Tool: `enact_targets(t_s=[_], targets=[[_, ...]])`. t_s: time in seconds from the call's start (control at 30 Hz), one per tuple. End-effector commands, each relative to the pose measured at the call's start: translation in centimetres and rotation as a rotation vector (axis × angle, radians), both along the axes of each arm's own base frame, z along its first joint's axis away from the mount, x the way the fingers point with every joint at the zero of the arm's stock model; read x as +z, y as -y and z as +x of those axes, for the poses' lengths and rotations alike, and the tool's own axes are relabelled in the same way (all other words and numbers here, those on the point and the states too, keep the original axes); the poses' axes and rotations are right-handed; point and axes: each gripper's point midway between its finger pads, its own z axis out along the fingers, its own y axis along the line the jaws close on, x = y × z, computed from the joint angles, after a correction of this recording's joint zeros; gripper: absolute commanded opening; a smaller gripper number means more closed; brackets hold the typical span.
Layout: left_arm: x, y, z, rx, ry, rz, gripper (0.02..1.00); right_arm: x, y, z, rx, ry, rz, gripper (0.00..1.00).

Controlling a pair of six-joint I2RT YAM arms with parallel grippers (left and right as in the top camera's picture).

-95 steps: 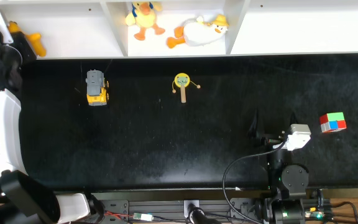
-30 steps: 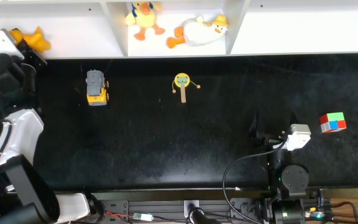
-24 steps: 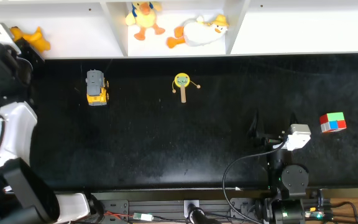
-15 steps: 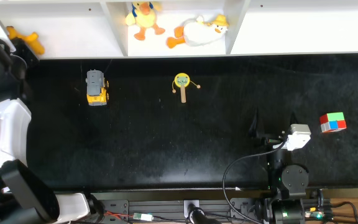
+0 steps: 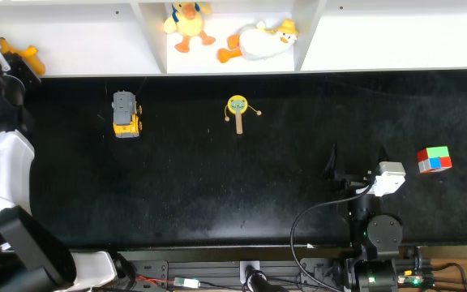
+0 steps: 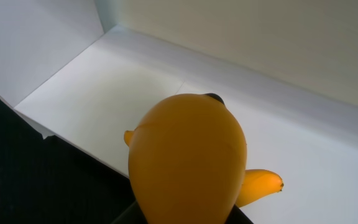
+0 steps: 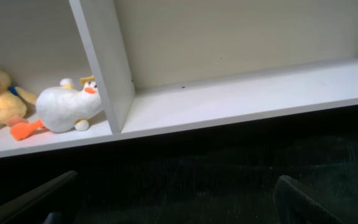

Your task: Store Toys

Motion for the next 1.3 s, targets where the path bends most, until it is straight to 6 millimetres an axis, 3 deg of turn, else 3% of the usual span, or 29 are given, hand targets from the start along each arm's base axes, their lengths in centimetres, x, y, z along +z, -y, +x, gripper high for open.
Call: enact_targets(t_s=[0.03, 0.37, 0.77, 0.9, 1.0, 1.07, 1.23, 1.3], targets=[[1.2, -0.5, 1.8, -0.038, 0.023, 0.022, 0.036, -0.4, 0.1, 0.0, -0.006, -0.002, 0.004, 0.993], [0.7, 0.2, 3.8, -0.089, 0.019, 0.003, 0.036, -0.4, 0.1, 0.0, -0.006, -0.002, 0.004, 0.996], [-0.4, 0.8, 4.1, -0.121, -0.023, 0.022, 0.077, -0.4, 0.1, 0.0, -0.006, -0.002, 0.004, 0.993], [-0.4, 1.0, 4.2, -0.125, -0.022, 0.022, 0.148, -0.4, 0.1, 0.0, -0.006, -0.002, 0.004, 0.998], [-0.4, 1.3, 4.3, -0.131, -0.021, 0.023, 0.389, -0.4, 0.1, 0.0, -0.006, -0.002, 0.004, 0.996], [-0.4, 1.3, 4.3, -0.132, -0.021, 0.023, 0.481, -0.4, 0.1, 0.0, -0.006, -0.001, 0.004, 0.996], [-0.4, 1.3, 4.3, -0.132, -0.021, 0.023, 0.980, -0.4, 0.1, 0.0, -0.006, -0.002, 0.004, 0.996], [-0.4, 1.3, 4.3, -0.132, -0.021, 0.023, 0.998, -0.4, 0.1, 0.0, -0.006, -0.002, 0.004, 0.996]])
